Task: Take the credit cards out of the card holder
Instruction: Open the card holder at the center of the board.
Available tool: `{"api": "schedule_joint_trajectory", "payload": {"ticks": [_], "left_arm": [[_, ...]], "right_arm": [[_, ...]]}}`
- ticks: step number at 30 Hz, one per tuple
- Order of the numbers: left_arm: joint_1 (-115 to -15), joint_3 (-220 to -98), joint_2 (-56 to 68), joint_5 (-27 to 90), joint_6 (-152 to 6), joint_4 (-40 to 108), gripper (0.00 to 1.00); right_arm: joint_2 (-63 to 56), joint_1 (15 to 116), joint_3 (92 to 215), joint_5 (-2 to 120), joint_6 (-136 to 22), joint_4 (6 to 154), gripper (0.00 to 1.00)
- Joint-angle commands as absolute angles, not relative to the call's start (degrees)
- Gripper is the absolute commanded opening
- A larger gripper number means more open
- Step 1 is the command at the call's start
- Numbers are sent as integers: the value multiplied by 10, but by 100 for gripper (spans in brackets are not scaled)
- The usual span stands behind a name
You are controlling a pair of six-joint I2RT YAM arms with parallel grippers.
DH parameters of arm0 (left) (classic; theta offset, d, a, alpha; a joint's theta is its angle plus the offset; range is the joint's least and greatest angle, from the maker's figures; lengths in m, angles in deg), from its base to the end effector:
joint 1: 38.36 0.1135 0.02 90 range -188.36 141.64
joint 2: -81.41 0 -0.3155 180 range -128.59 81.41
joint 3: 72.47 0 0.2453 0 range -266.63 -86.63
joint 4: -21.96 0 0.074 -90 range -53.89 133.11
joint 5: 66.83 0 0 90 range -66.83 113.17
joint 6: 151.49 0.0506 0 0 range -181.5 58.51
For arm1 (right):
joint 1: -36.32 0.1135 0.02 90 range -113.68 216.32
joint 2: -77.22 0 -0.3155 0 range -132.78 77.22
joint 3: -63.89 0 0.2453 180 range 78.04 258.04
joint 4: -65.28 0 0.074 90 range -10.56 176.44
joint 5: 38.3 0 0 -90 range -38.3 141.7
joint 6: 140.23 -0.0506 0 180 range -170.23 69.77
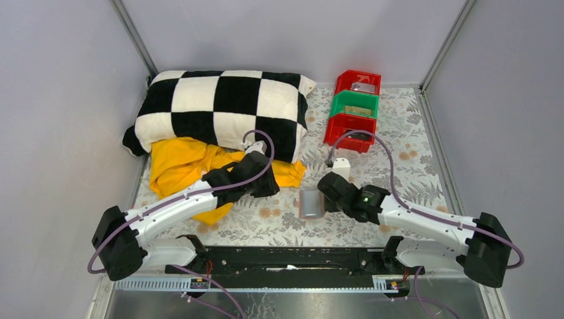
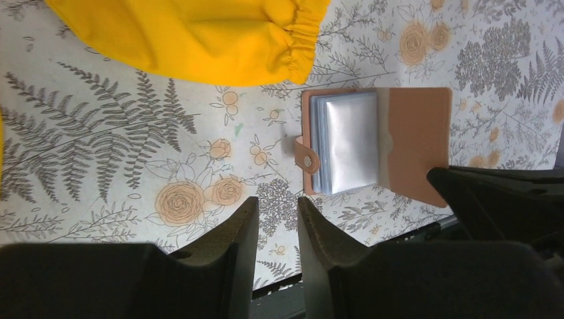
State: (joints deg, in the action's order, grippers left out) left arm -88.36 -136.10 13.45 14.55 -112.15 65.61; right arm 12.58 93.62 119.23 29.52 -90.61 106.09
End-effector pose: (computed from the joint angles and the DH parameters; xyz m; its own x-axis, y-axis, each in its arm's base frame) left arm 0.1532 -0.1707 0.2953 -0.8386 -0.1902 -0.5105 0.0699 0.8917 -0.4471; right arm 0.1265 0.1617 0.2662 -0.7359 -0.0358 -0.6762 -0.2254 0.9546 0.1948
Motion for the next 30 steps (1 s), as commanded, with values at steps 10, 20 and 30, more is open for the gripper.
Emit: {"api": "schedule_joint_trajectory", "payload": {"ticks": [10, 20, 30], "left_arm": [[-921, -1396, 45, 220, -1092, 589, 44], [-959, -1477, -60, 209, -1072, 569, 59], [-958, -1504, -143, 194, -1060, 572, 43]], "right_arm": [[165, 802, 1096, 348, -919, 1058, 54], [237, 731, 1105, 367, -927, 1092, 66], [272, 710, 1123, 423, -930, 1099, 57]]}}
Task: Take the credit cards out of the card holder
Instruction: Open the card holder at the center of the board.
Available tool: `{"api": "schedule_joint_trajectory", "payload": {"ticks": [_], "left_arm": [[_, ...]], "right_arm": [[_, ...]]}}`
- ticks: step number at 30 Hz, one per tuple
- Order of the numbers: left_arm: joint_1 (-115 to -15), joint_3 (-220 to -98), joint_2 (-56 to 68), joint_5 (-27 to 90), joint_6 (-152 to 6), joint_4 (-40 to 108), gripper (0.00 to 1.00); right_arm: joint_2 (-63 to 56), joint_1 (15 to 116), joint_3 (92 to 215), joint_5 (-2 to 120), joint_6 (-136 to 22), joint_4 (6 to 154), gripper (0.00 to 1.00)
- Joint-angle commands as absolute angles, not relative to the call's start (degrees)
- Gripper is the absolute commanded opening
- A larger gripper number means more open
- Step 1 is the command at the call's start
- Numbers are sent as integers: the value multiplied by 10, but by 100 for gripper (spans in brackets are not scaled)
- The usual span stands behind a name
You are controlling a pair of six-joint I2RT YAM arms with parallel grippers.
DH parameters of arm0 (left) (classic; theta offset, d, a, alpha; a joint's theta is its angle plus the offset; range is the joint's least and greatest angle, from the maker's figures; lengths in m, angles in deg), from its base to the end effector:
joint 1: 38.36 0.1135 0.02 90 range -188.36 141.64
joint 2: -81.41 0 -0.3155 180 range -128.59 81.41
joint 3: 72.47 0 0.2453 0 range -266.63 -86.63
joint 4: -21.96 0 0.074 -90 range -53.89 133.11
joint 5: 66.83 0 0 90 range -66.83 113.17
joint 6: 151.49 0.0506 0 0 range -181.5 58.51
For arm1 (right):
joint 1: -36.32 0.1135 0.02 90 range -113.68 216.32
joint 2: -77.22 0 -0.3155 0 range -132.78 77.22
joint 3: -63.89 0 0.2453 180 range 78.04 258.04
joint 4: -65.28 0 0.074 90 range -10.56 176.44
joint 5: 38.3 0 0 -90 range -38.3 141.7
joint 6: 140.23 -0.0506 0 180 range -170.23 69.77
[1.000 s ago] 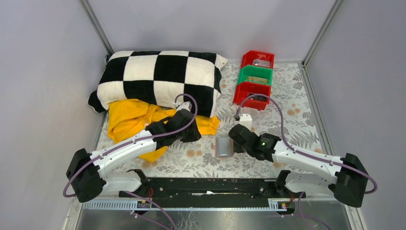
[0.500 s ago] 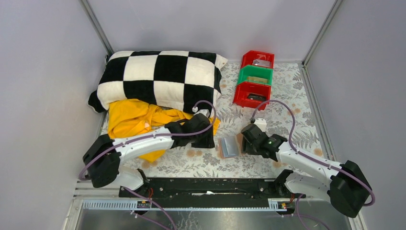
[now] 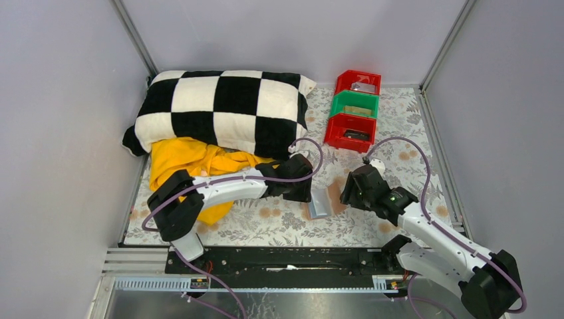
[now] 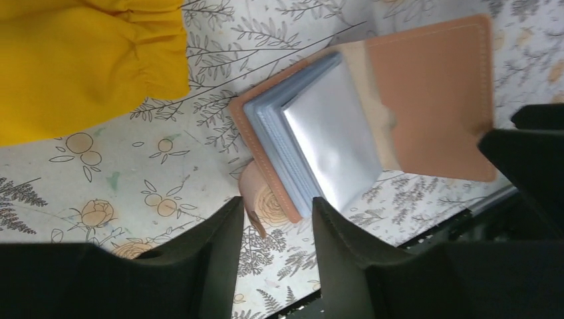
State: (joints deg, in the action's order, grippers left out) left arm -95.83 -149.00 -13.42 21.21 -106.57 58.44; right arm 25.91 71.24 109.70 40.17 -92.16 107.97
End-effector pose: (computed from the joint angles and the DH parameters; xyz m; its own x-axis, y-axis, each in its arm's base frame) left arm 0.1904 -0.2953 0.2491 -0.8993 0.0940 -0.4270 0.2764 0.8789 -0.3886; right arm 0.1282 0.0772 0.2441 -0.7565 0.2704 -0.5955 0.0724 0.9396 0.3346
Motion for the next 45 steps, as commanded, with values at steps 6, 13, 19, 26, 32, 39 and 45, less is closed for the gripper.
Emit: {"api": "schedule_joint_trajectory", "payload": {"ticks": [6, 13, 19, 26, 32, 39, 45], "left_arm": [[-959, -1471, -150, 185, -1072, 559, 29], [-958, -1444, -161, 194, -1086, 545, 18], [-959, -1410, -150, 212, -1100, 532, 10], [-995, -1371, -122, 249, -1142, 494, 9], [-1044, -1393, -134, 299, -1170, 449, 11], [-1041, -1417, -43, 253, -1140, 515, 30], [-999, -1436, 27, 205, -1104, 586, 48]], "right_arm": [[308, 710, 1137, 491, -932, 1076, 52], [284, 739, 1134, 561, -947, 1020, 44], [236, 784, 1110, 529, -967, 994, 40], [217, 772, 1072, 431, -982, 994, 41], [144, 701, 1071, 454, -927, 938, 43], [-3, 682, 1151, 502, -852, 877, 45], [-57, 682, 1204, 574, -798, 861, 45]]}}
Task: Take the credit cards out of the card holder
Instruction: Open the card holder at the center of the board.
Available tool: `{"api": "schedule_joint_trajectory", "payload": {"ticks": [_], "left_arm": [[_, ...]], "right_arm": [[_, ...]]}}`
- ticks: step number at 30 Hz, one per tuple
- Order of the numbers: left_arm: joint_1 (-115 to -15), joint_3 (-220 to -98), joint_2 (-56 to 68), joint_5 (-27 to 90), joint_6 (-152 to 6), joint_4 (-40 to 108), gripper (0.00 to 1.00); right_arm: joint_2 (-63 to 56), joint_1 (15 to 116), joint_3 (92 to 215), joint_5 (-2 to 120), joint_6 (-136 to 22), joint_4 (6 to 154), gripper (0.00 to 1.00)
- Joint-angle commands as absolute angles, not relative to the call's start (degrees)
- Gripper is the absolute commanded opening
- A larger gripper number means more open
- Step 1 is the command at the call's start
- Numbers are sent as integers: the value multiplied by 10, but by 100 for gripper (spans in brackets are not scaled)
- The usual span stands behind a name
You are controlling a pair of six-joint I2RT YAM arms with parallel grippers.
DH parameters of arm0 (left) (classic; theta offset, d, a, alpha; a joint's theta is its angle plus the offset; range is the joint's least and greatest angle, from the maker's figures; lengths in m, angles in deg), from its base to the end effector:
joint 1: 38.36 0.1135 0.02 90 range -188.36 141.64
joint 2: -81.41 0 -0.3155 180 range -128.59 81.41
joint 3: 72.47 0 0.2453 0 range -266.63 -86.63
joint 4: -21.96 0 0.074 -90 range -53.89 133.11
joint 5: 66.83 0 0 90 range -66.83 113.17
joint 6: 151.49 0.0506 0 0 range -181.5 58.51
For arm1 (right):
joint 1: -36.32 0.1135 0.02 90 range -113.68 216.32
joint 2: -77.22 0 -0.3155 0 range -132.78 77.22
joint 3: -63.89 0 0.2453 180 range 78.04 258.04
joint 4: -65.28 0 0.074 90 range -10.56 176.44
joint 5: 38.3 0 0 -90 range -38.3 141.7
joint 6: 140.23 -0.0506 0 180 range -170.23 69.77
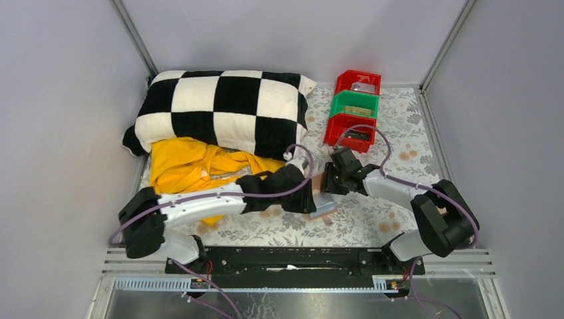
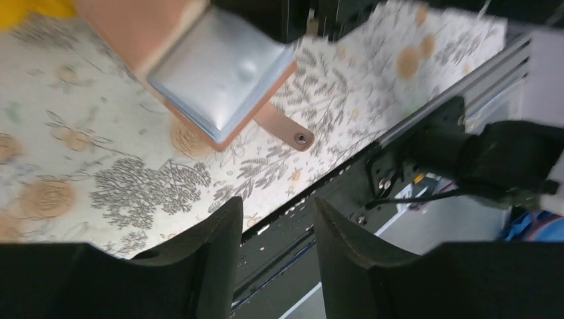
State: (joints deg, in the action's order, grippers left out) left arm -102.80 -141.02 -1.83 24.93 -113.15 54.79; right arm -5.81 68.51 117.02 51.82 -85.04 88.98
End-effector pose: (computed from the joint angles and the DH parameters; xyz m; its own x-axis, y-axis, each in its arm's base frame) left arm 0.1299 -0.2752 0.2727 -0.9117 0.0892 -0.4012 0.3153 0.7778 -0.5437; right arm 0.2270 0.1430 0.2041 -0.8640 0.1307 -0.4863 -0.0494 0.9391 0.3401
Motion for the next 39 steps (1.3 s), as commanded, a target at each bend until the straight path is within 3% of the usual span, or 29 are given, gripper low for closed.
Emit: {"api": "schedule_joint_trajectory", "payload": {"ticks": [1, 6, 9, 22, 26, 36, 39], "left_arm": [[-989, -1435, 32, 196, -1099, 592, 51], [-949, -1454, 15, 182, -1047, 597, 68], [-947, -1487, -24, 176, -999, 598, 71], [-923, -1572, -164, 175, -906, 601, 65], [-901, -1577, -191, 201, -911, 595, 57], [-893, -1530, -172, 211, -946, 574, 6], [-893, -1507, -159, 220, -965, 567, 0]], "right_arm": [[-45, 682, 1206, 581, -791, 864, 46], [41, 682, 1212, 566, -774, 935, 54], [96, 683, 1201, 558, -784, 975, 55], [250, 682, 1070, 657, -905, 982, 50], [241, 684, 1052, 679, -922, 953, 46], [198, 686, 1011, 713, -975, 852, 36], [186, 690, 997, 711, -984, 839, 33]]}}
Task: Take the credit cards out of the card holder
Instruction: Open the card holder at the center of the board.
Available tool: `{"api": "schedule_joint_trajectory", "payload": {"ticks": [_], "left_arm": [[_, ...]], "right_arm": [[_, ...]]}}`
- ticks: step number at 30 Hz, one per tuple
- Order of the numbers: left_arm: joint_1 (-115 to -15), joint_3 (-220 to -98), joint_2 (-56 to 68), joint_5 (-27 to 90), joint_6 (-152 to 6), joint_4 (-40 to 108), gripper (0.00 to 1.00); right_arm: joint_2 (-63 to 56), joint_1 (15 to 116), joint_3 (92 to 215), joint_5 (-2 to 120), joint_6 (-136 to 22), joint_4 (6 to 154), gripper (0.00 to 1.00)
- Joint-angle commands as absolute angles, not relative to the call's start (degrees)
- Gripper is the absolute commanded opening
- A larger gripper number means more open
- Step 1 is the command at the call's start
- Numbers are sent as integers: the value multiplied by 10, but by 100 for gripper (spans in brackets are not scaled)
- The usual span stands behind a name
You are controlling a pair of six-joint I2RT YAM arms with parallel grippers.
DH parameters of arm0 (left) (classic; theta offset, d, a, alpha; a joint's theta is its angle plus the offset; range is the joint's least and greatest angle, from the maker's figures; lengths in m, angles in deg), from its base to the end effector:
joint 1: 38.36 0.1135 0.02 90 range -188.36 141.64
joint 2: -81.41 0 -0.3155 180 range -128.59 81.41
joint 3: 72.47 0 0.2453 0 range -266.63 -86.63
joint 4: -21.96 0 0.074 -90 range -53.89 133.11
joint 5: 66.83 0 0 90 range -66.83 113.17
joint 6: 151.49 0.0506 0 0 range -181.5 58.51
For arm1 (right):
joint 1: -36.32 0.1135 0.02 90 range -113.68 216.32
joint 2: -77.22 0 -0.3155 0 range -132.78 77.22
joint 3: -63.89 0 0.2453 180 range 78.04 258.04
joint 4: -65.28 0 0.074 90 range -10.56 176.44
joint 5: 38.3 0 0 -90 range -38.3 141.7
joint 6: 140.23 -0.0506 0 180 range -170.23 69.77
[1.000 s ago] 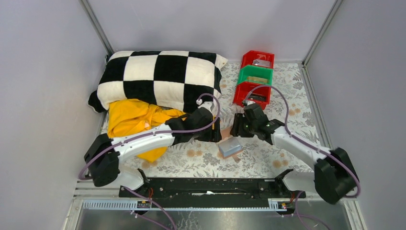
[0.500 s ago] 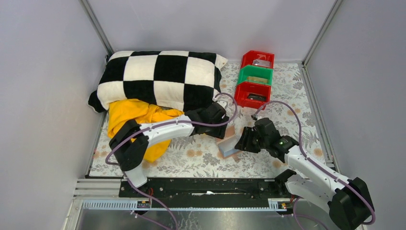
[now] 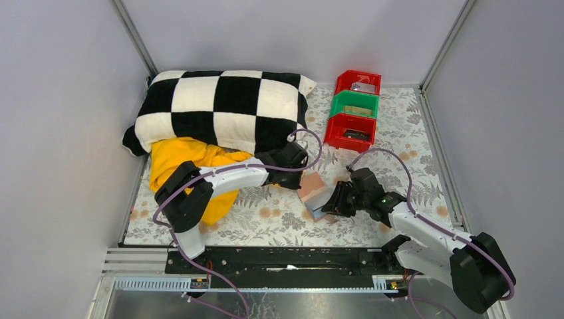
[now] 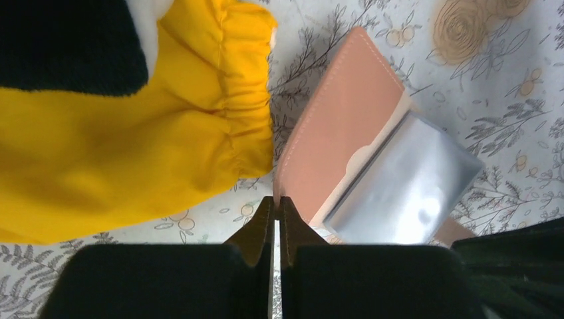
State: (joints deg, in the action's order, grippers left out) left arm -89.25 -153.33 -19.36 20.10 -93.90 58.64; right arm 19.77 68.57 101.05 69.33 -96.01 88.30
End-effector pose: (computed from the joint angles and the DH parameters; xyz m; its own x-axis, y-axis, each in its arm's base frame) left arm 0.2407 -0.2917 0.2360 -0.8499 0.1969 -0.4888 0.3562 0.8983 -0.2574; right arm 0.1350 0.1033 0.2105 -0.9026 0.2381 -0.3586 -0.0689 0.7424 0.6664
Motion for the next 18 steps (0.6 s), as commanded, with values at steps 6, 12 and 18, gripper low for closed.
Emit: {"api": "schedule_joint_trajectory", "payload": {"ticks": [6, 12, 18], "left_arm": [[-895, -1442, -122, 252, -1011, 548, 0], [-943, -1388, -90, 260, -1068, 540, 0], [-988, -1368, -63, 262, -1117, 541, 0]], "right_arm": [[186, 690, 987, 650, -981, 892, 28], [201, 691, 996, 620, -980, 907, 29], [172, 690, 1014, 620, -970, 897, 28]]}}
